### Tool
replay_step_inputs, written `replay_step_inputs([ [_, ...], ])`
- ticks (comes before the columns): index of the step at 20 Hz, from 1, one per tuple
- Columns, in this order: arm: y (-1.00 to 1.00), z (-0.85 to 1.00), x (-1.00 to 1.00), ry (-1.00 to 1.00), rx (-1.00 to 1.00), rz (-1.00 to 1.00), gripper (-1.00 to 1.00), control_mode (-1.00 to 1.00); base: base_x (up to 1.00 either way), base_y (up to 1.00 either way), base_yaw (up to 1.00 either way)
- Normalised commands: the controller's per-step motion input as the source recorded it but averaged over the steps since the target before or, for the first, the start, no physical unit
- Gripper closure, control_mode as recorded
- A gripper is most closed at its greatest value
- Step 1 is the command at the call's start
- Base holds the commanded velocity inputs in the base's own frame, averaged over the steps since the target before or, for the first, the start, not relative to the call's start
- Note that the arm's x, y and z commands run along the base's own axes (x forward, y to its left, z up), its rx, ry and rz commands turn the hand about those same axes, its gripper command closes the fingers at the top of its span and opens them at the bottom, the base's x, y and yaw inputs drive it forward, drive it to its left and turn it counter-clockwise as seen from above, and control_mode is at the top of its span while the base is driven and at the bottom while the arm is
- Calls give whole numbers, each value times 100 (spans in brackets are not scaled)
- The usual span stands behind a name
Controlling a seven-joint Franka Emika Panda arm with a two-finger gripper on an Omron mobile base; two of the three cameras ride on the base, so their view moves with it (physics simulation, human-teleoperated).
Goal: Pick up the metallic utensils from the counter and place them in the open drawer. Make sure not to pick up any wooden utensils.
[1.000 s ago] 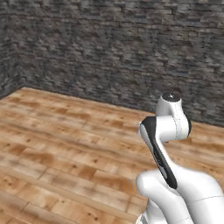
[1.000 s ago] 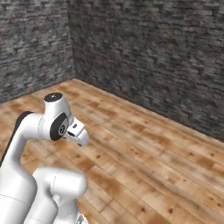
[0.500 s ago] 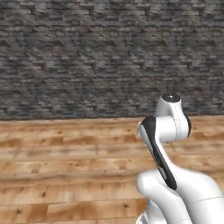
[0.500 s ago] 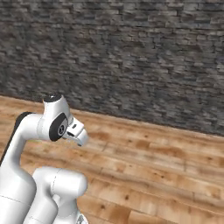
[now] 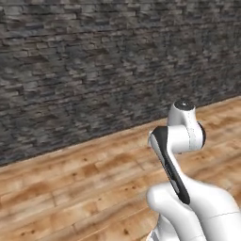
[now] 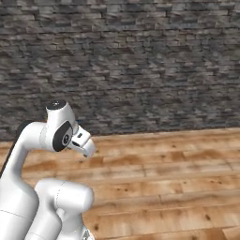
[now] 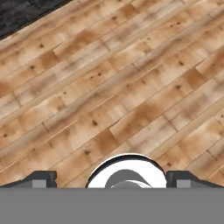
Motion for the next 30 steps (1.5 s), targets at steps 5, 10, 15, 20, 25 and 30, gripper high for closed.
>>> replay_step_inputs([
  [5, 0, 0, 0, 0, 0, 0, -100, 100, 83, 5, -67],
  [10, 0, 0, 0, 0, 0, 0, -100, 100, 83, 17, -68],
  [15, 0, 0, 0, 0, 0, 0, -100, 100, 83, 34, -68],
  [20, 0, 0, 0, 0, 0, 0, -100, 100, 91, 38, -67],
  [25, 0, 0, 0, 0, 0, 0, -100, 100, 100, 49, -63],
  [30, 0, 0, 0, 0, 0, 0, -100, 100, 98, 75, -46],
])
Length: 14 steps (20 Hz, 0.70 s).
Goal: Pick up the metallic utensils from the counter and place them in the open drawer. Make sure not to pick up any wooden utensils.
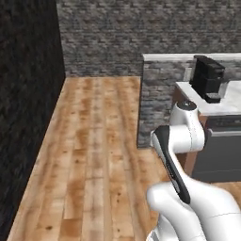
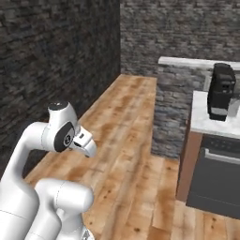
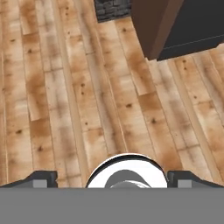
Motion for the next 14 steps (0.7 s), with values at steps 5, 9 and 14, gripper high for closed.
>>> replay_step_inputs([
  [5, 0, 0, 0, 0, 0, 0, -100, 100, 100, 88, -10],
  [9, 0, 0, 0, 0, 0, 0, -100, 100, 100, 81, -3],
  [14, 0, 0, 0, 0, 0, 0, -100, 100, 100, 84, -13],
])
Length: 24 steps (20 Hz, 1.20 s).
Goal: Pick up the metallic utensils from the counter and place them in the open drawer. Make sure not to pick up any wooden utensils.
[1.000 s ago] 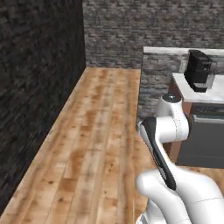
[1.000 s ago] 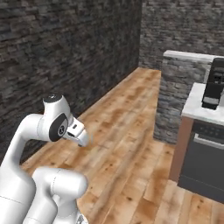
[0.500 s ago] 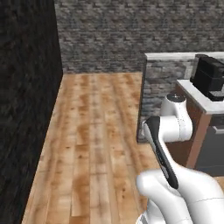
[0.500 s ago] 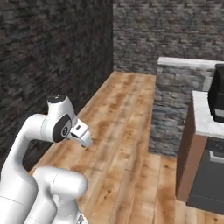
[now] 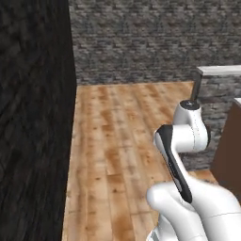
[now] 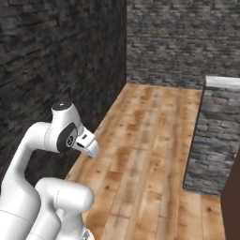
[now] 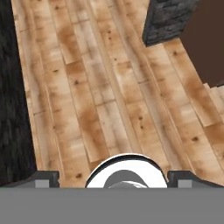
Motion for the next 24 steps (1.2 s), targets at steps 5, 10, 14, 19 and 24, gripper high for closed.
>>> replay_step_inputs([
  [5, 0, 0, 0, 0, 0, 0, -100, 100, 100, 83, -27],
  [10, 0, 0, 0, 0, 0, 0, -100, 100, 100, 54, -31],
  [14, 0, 0, 0, 0, 0, 0, -100, 100, 100, 29, -34],
  [19, 0, 0, 0, 0, 0, 0, -100, 100, 100, 8, -37],
  [24, 0, 0, 0, 0, 0, 0, -100, 100, 100, 11, -39],
])
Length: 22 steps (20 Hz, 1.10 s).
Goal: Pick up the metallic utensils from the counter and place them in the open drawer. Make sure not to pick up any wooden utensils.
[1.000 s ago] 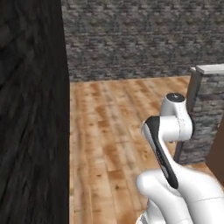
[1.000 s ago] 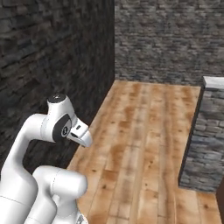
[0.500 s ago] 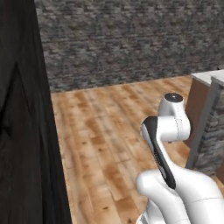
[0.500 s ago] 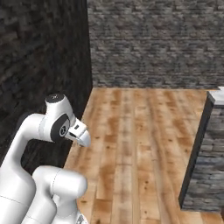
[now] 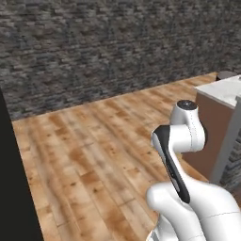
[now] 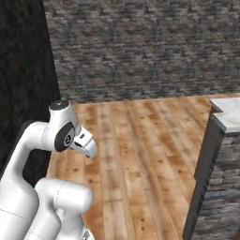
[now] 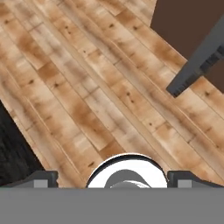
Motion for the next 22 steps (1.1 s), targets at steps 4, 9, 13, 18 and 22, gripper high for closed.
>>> replay_step_inputs([
  [4, 0, 0, 0, 0, 0, 0, -100, 100, 100, 12, -38],
  [9, 0, 0, 0, 0, 0, 0, -100, 100, 100, 27, -45],
  [13, 0, 0, 0, 0, 0, 0, -100, 100, 100, 39, -51],
  [18, 0, 0, 0, 0, 0, 0, -100, 100, 99, 61, -54],
  [22, 0, 0, 0, 0, 0, 0, -100, 100, 96, 69, -56],
])
